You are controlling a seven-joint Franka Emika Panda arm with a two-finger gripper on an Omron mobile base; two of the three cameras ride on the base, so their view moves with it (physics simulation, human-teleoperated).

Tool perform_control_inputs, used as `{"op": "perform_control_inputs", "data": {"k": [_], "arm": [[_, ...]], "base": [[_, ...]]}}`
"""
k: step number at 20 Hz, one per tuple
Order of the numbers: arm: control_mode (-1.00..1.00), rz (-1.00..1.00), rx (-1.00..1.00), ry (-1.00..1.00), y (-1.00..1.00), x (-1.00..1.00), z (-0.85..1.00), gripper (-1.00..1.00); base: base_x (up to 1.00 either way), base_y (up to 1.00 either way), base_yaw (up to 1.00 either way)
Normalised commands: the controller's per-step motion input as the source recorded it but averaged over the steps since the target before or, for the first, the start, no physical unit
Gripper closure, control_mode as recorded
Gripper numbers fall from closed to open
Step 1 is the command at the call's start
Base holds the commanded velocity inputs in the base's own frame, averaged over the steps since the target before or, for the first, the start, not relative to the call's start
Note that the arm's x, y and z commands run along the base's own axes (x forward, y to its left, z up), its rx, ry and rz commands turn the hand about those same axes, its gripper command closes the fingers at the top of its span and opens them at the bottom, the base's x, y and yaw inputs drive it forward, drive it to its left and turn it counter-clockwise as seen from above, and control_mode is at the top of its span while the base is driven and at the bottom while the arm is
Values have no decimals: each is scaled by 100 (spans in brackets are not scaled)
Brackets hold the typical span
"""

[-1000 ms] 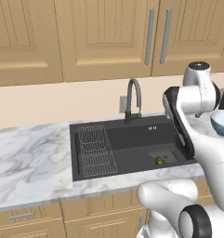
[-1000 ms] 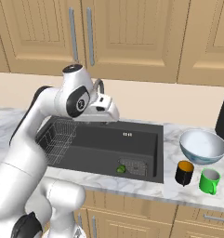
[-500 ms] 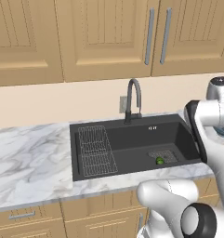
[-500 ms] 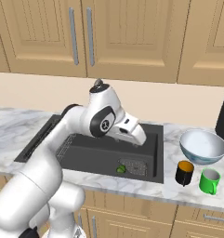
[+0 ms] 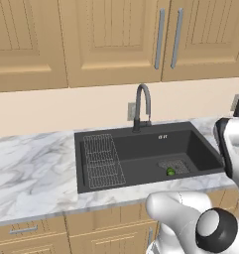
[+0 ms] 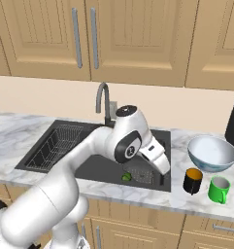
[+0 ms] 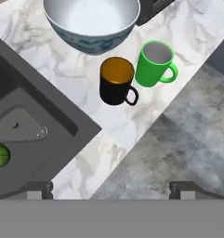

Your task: Clear the mugs and bowl far away from the sink.

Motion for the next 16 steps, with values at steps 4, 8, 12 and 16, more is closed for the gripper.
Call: {"op": "perform_control_inputs", "data": {"k": [4,8,12,16], "arm": [[-100,-4,0,-6,-36,-36,4,-100],[-100,1,6,-3,-61,-19,-14,-100],[-100,7,0,-1,-52,17,-44,-100],[-100,9,6,-1,-61,33,-51,-100]], "base": [[0,0,0],[0,0,0],[0,0,0],[0,0,0]]}}
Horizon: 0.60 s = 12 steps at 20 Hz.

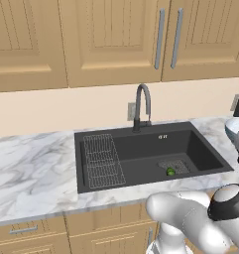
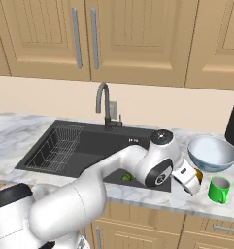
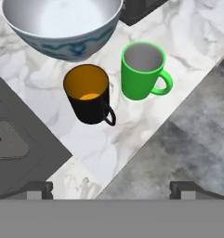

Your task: Clear the mugs and bowl far away from the sink.

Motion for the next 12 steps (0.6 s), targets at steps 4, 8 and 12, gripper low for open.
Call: {"op": "perform_control_inputs", "data": {"k": [4,8,12], "arm": [[-100,15,7,-4,-36,25,-43,-100],[-100,8,3,0,-19,36,-27,-100],[-100,6,0,3,-19,32,-28,-100]], "base": [[0,0,0],[0,0,0],[0,0,0]]}}
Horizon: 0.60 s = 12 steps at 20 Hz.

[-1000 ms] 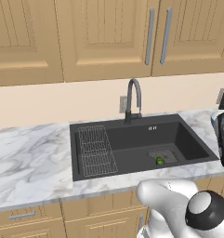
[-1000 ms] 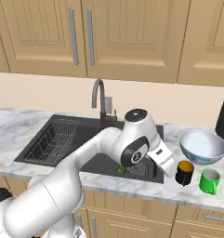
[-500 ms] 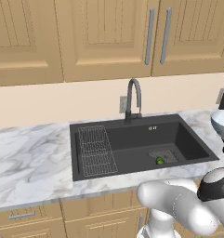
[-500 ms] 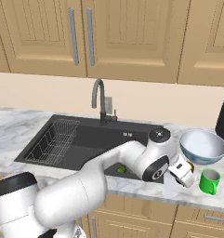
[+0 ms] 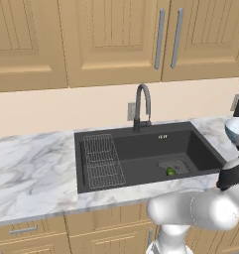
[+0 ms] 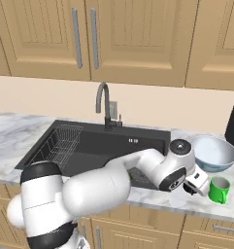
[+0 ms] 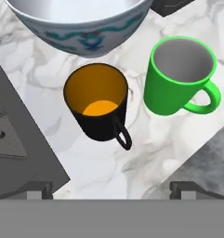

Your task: Clear the mugs and bowl far away from the sink.

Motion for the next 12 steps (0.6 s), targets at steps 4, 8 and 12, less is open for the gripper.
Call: {"op": "perform_control_inputs", "data": {"k": [4,8,12], "arm": [[-100,7,0,0,-22,20,-42,-100],[-100,8,1,0,-20,6,-32,-100],[-100,6,0,0,-17,13,-23,-100]], "base": [[0,0,0],[0,0,0],[0,0,0]]}}
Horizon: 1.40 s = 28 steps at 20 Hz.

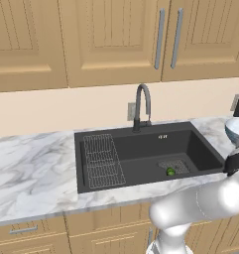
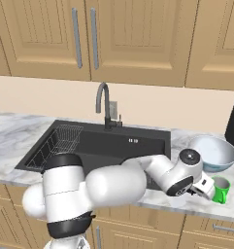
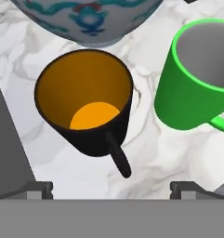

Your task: Clear the mugs and bowl far away from the sink.

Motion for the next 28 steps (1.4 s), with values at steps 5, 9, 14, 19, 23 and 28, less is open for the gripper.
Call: {"op": "perform_control_inputs", "data": {"k": [5,9,14,19,23,28], "arm": [[-100,6,0,0,-15,17,-25,-100],[-100,6,0,0,-16,17,-33,-100],[-100,6,0,0,-21,22,-35,-100],[-100,2,0,0,-4,26,-31,-100],[-100,0,-1,0,28,0,-72,-100],[-100,0,-4,0,59,0,-72,100]], "base": [[0,0,0],[0,0,0],[0,0,0],[0,0,0],[0,0,0],[0,0,0]]}}
